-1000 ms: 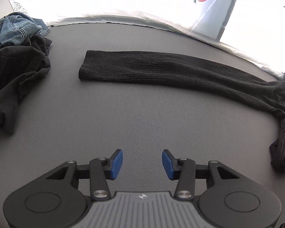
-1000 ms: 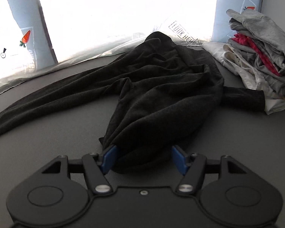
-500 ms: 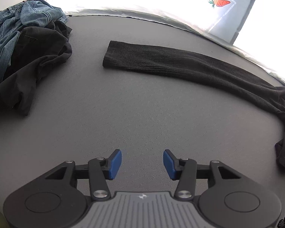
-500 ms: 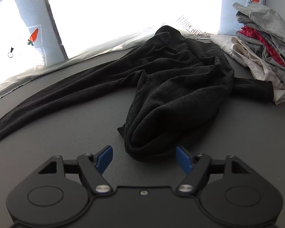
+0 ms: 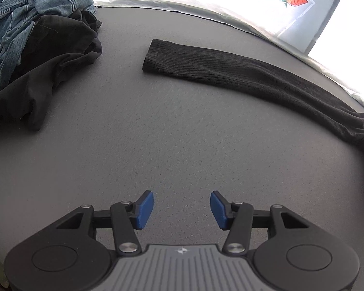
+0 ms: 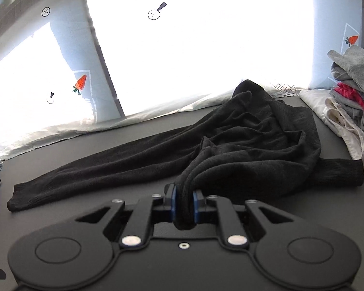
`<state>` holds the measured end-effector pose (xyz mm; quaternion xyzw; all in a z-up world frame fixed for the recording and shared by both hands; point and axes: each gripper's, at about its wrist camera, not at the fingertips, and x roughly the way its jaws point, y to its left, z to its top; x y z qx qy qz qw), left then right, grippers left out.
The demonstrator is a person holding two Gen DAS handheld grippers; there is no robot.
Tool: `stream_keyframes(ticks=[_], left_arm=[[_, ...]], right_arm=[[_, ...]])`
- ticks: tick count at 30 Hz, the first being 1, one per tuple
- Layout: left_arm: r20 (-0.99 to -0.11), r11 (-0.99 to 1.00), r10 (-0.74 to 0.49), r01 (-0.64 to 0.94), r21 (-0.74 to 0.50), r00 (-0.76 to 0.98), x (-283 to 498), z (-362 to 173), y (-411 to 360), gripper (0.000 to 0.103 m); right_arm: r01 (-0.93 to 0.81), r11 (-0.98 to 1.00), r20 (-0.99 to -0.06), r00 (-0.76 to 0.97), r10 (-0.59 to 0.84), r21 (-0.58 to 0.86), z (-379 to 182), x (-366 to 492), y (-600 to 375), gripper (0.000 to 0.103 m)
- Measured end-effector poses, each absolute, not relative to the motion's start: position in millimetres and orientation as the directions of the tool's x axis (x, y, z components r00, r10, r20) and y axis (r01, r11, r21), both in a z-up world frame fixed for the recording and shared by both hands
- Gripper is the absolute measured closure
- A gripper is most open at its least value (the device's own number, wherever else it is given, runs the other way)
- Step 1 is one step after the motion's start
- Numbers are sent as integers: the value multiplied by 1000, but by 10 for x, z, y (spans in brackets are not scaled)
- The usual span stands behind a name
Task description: Fold clothes
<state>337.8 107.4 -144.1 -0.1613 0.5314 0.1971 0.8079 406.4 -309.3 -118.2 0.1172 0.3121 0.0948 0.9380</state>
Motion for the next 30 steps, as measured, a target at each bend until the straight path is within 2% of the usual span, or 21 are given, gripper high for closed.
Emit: stream_keyframes(ticks=[3,5,7,10,12,14,15,17,23,30], left_arm=[[-921,874,148,-484,-49,360,3384,-1424,1061,50],[-921,875,147,-482,-49,361,3391,-1419,1047,50],[-922,876,148,-480,-45,357,3402,-1431,1033,50],[-926,879,147,-476,-39,347,3419,-1457,1017,50],[-930,882,145,-471,-33,337,3432,-1477,1002,49],[-934,885,146,-466,-25,327,3441,-1495,975,49],[-935,886,147,-463,-21,323,3445,-1501,959,49],[-940,888,144,-460,-16,311,3462,-1531,931,49],[-954,904,125,-427,-4,274,3557,-1661,793,49],[-968,939,86,-343,-1,238,3613,-1829,545,44]], right_arm=[[-165,797,-352,832,429,581,-771,4049,-3449,90],[-175,651,-211,858,469,739,-691,4111,-3705,90],[-121,650,-200,896,398,750,-699,4161,-3881,90],[85,894,-454,880,140,439,-835,4330,-3835,86],[144,945,-573,818,52,292,-1091,4441,-3813,82],[196,941,-636,771,27,277,-1327,4445,-3883,76],[213,935,-644,764,22,284,-1400,4385,-3923,74],[243,926,-650,760,4,290,-1515,4241,-3957,54],[273,920,-674,739,-12,282,-1715,3962,-3827,53],[135,959,-717,691,90,250,-1972,3925,-3356,53]])
